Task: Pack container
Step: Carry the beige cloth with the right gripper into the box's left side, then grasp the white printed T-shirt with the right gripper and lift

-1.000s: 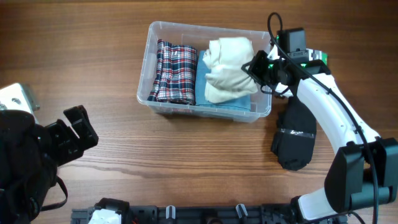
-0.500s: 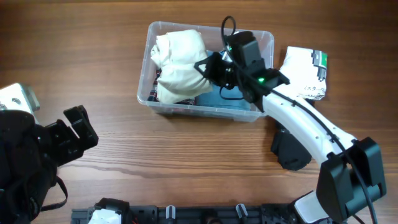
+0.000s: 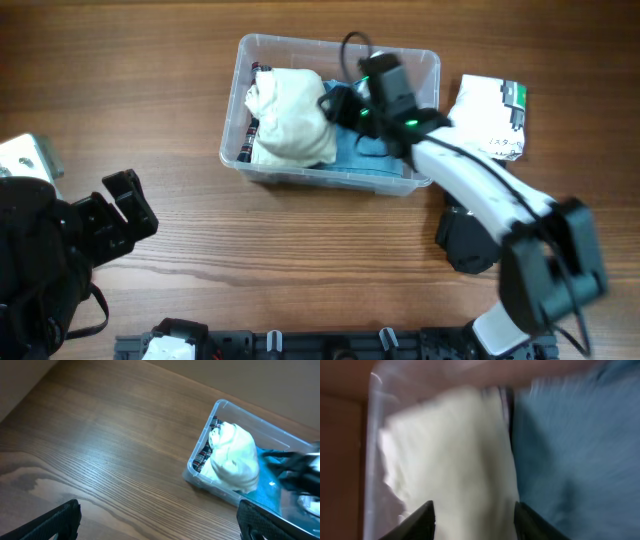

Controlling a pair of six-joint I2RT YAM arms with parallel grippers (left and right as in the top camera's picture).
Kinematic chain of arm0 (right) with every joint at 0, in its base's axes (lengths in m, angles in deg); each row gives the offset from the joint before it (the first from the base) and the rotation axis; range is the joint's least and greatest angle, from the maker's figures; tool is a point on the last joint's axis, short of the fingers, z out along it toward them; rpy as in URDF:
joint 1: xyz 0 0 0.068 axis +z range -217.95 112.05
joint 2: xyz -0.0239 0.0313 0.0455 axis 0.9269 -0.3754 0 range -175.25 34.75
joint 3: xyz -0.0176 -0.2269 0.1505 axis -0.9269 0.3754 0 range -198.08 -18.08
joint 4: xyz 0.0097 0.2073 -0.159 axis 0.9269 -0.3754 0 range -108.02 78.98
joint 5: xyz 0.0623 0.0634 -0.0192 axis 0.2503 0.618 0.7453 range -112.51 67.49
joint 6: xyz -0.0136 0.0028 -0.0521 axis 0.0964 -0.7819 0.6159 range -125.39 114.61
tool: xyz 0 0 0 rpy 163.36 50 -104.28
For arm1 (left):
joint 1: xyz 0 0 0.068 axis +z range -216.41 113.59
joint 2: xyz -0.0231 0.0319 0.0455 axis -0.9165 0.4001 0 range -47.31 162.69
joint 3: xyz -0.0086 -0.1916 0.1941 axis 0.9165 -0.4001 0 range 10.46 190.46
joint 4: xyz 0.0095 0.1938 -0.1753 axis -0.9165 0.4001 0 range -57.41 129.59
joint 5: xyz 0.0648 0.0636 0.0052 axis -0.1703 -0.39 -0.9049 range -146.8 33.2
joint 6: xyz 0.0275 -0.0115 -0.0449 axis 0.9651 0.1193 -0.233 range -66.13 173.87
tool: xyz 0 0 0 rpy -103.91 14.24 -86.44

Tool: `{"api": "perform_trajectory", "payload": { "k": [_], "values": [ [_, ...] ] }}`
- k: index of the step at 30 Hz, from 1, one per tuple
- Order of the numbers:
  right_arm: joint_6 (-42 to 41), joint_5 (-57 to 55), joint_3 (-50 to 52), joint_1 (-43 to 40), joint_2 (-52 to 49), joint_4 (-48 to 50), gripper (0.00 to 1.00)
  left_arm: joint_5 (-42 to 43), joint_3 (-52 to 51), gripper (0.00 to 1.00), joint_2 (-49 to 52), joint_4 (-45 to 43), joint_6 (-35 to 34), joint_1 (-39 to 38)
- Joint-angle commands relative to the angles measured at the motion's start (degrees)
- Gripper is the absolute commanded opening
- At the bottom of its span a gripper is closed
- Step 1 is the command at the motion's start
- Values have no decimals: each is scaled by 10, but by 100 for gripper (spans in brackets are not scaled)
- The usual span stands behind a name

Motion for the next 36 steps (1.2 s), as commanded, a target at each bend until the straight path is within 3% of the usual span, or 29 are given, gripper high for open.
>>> {"api": "perform_trajectory", "payload": {
  "k": [1,7,9,10,15,26,30,33,36],
  "values": [
    [101,0,-21,-60,140,-33,62,-9,2,100,1,-2,1,2],
    [146,0,-21,-264,230,-195,63,-9,2,100,1,-2,1,2],
    [186,1,-21,-327,214,-230,70,-9,2,100,1,-2,1,2],
    [205,0,-21,-356,202,-244,78,-9,2,100,1,-2,1,2],
    [256,1,-21,-490,85,-264,81,-9,2,100,1,-2,1,2],
    [319,97,-21,-520,-125,-186,80,-9,2,100,1,-2,1,2],
    [320,156,-21,-519,-164,-171,70,-9,2,100,1,-2,1,2],
    [320,172,-21,-503,-170,-163,52,-9,2,100,1,-2,1,2],
    [320,172,-21,-487,-168,-163,4,-9,2,100,1,-2,1,2]
  ]
}}
